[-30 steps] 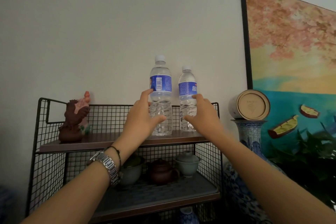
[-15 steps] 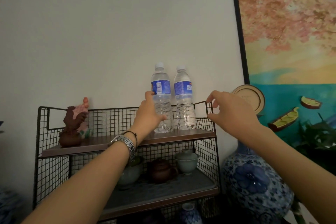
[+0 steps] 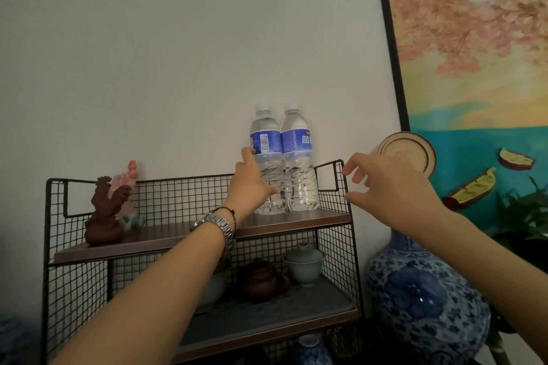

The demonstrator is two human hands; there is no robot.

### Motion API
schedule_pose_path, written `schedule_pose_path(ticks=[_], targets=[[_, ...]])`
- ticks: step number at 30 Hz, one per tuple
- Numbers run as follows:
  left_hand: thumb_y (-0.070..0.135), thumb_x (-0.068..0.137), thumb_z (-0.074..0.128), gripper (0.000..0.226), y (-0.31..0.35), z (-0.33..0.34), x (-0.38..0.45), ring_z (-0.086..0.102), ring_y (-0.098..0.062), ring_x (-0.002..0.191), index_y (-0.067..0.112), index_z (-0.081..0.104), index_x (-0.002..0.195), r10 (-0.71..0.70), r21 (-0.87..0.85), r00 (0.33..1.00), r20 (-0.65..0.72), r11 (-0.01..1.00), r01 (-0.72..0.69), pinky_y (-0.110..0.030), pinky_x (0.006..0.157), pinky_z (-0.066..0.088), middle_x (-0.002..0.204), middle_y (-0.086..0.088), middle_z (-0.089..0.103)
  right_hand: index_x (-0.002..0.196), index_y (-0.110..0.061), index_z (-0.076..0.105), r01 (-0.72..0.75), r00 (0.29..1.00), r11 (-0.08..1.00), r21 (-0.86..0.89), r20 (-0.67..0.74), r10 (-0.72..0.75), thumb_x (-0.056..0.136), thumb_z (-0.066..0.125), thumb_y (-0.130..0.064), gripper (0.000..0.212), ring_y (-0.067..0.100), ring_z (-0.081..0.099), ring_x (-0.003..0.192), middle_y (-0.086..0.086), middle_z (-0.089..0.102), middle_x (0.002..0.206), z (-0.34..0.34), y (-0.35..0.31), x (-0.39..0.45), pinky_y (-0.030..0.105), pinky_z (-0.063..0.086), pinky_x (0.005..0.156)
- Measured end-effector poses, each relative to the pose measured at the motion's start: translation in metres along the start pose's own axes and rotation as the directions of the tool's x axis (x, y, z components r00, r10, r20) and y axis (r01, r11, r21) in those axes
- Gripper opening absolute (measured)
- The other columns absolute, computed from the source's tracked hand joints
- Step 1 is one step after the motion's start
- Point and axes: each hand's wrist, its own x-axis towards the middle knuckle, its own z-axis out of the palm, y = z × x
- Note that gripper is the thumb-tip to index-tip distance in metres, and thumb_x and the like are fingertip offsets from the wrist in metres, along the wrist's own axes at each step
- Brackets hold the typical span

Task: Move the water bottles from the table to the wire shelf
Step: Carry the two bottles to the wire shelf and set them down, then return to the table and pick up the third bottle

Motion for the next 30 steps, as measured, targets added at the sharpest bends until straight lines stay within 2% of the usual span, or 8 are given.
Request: schedule_pose_path(ticks=[8,11,13,16,19,21,26,30], targets=[[0.014,0.073,0.082,0.084,0.003,0.006,0.0,0.062,-0.028,0.106,0.019,0.025,0.135,-0.025,0.053,0.999,-0.037,0.998,0.027,-0.045,0.086,0.057,0.125,-0.012,0.054,0.104,-0.027,0.06,-0.015,0.998,0.999,0.046,0.065,0.012,0.08,0.071,-0.03,0.027,0.012,0.056,0.085,-0.009,0.062,0.092,0.007,0.011,0.0,0.034,0.053,0.075],[0.023,0.076,0.077,0.078,0.008,0.005,-0.005,0.062,-0.028,0.103,0.018,0.027,0.135,-0.052,0.206,0.997,-0.062,0.977,0.064,-0.046,0.083,0.056,0.122,-0.011,0.054,0.103,-0.029,0.059,-0.044,0.995,0.995,0.091,0.096,0.035,0.079,0.072,-0.032,0.028,0.011,0.058,0.085,-0.009,0.062,0.092,0.003,0.019,-0.005,0.034,0.053,0.076],[0.03,0.081,0.07,0.066,0.017,0.004,-0.016,0.058,-0.028,0.105,0.015,0.033,0.134,-0.018,0.323,0.993,-0.113,0.945,0.053,-0.04,0.08,0.052,0.123,-0.011,0.052,0.101,-0.03,0.06,-0.071,0.992,0.992,0.105,0.115,0.059,0.078,0.073,-0.032,0.027,0.012,0.059,0.085,-0.009,0.062,0.091,-0.001,0.028,-0.008,0.035,0.053,0.076],[0.033,0.087,0.061,0.048,0.041,0.007,-0.043,0.055,-0.022,0.105,0.016,0.044,0.128,0.169,0.413,0.975,-0.147,0.906,-0.095,-0.03,0.071,0.042,0.122,-0.005,0.052,0.098,-0.029,0.062,-0.101,0.989,0.992,0.081,0.117,0.091,0.076,0.074,-0.031,0.025,0.014,0.061,0.085,-0.008,0.065,0.091,-0.011,0.045,-0.015,0.032,0.052,0.077],[0.035,0.088,0.059,0.034,0.071,0.016,-0.074,0.057,-0.019,0.104,0.021,0.055,0.118,0.339,0.411,0.938,-0.071,0.867,-0.282,-0.033,0.08,0.048,0.12,0.001,0.059,0.097,-0.025,0.065,-0.133,0.989,0.991,0.021,0.065,0.132,0.077,0.072,-0.029,0.022,0.022,0.064,0.088,-0.002,0.069,0.093,-0.027,0.058,-0.029,0.037,0.053,0.08],[0.037,0.088,0.058,0.029,0.09,0.021,-0.089,0.056,-0.018,0.107,0.022,0.059,0.113,0.408,0.404,0.913,0.0,0.835,-0.373,-0.034,0.084,0.046,0.118,0.003,0.061,0.097,-0.022,0.066,-0.145,0.989,0.988,-0.046,0.02,0.146,0.078,0.07,-0.031,0.022,0.025,0.064,0.089,0.001,0.07,0.095,-0.037,0.062,-0.042,0.041,0.053,0.08],[0.039,0.09,0.052,0.03,0.124,0.035,-0.112,0.056,-0.021,0.107,0.021,0.059,0.112,0.526,0.383,0.832,0.174,0.743,-0.55,-0.038,0.086,0.047,0.113,-0.001,0.062,0.102,-0.017,0.064,-0.178,0.984,0.926,-0.332,-0.029,0.178,0.081,0.067,-0.027,0.024,0.029,0.061,0.098,0.006,0.067,0.104,-0.067,0.064,-0.078,0.042,0.053,0.078],[0.042,0.089,0.054,0.03,0.15,0.047,-0.14,0.058,-0.024,0.102,0.021,0.058,0.109,0.625,0.266,0.753,0.206,0.705,-0.658,-0.037,0.078,0.046,0.109,-0.001,0.062,0.103,-0.016,0.063,-0.237,0.969,0.812,-0.533,-0.072,0.235,0.08,0.068,-0.027,0.026,0.033,0.061,0.098,0.008,0.067,0.102,-0.107,0.059,-0.122,0.045,0.054,0.076]])
